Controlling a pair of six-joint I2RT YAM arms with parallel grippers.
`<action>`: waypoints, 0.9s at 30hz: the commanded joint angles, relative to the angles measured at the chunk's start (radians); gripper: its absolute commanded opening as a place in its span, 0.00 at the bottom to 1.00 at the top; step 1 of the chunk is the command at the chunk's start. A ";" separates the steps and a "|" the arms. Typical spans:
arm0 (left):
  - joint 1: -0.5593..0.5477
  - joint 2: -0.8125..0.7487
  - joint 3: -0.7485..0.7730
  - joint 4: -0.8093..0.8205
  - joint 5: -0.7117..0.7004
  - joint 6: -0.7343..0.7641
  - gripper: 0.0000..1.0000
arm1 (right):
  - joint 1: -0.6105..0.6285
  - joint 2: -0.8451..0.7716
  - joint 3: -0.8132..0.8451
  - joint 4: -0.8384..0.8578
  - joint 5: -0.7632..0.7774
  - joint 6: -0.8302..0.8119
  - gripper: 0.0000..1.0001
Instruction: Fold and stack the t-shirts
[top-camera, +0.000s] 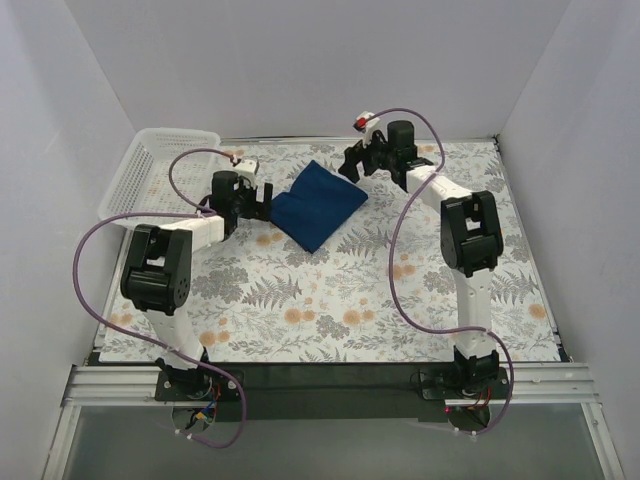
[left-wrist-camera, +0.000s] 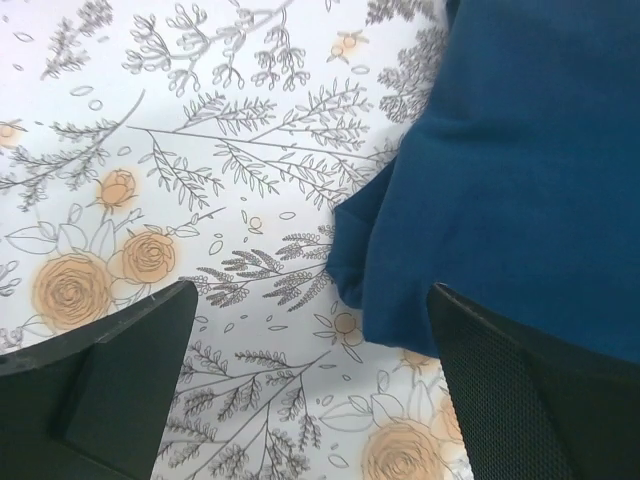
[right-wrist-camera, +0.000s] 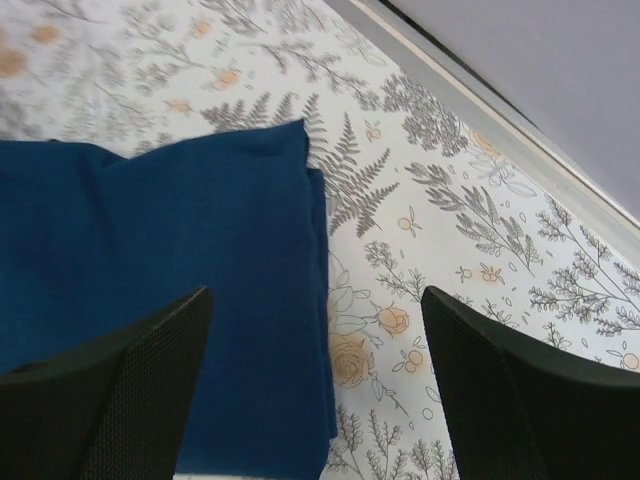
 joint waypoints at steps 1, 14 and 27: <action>0.000 -0.151 0.023 0.008 0.009 -0.023 0.92 | -0.046 -0.105 -0.078 0.040 -0.251 0.009 0.75; 0.000 -0.207 -0.051 0.014 0.446 -0.415 0.76 | -0.072 0.111 0.113 -0.123 -0.428 0.325 0.34; 0.000 0.157 0.160 0.031 0.455 -0.537 0.73 | -0.085 0.127 0.003 -0.136 -0.356 0.385 0.30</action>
